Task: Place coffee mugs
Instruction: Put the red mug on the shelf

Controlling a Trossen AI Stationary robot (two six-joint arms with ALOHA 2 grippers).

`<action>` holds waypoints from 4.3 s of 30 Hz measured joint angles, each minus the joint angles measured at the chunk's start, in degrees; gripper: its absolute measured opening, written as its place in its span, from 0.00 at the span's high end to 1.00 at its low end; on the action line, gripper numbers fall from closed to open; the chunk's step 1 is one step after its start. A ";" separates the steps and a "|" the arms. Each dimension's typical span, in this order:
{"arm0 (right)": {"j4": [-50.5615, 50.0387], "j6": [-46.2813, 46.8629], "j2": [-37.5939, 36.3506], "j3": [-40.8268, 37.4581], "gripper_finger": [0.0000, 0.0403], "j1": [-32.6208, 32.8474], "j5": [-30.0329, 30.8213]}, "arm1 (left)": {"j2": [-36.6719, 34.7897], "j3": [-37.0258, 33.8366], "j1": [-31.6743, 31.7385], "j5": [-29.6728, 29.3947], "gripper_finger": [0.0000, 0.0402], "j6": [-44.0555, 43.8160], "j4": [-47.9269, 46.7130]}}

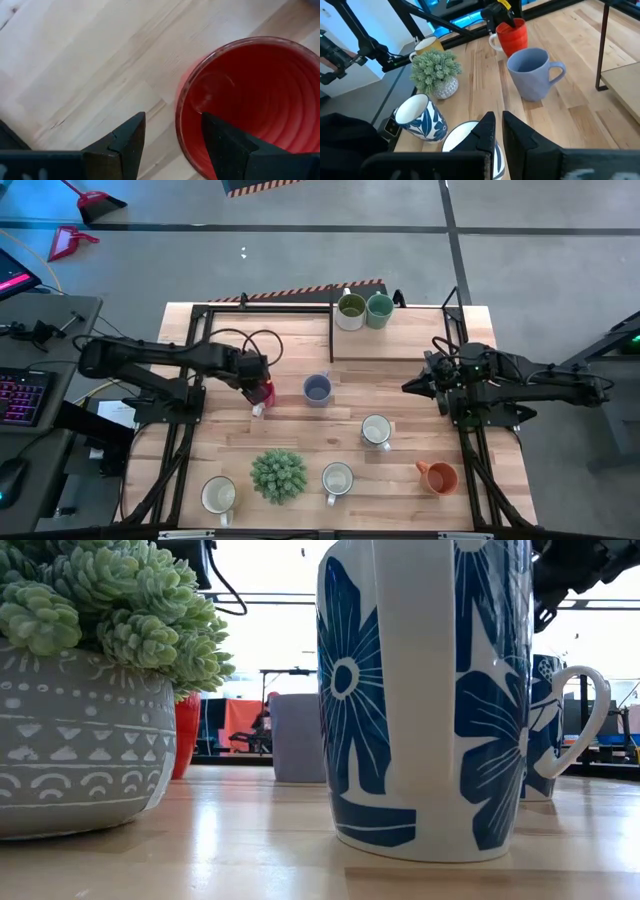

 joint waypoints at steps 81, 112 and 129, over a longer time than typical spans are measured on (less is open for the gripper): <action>-10.81 -4.07 -10.16 0.02 0.96 -0.02 4.93 | 59.47 85.35 1.02 5.47 0.96 8.84 -10.37; -10.79 -4.46 -10.16 0.02 0.96 -0.02 3.63 | 64.91 85.37 -4.78 2.92 0.96 9.57 -15.04; -10.74 -4.50 -10.16 0.02 0.96 -0.01 2.73 | 68.12 85.31 -9.31 4.57 0.96 9.02 -18.26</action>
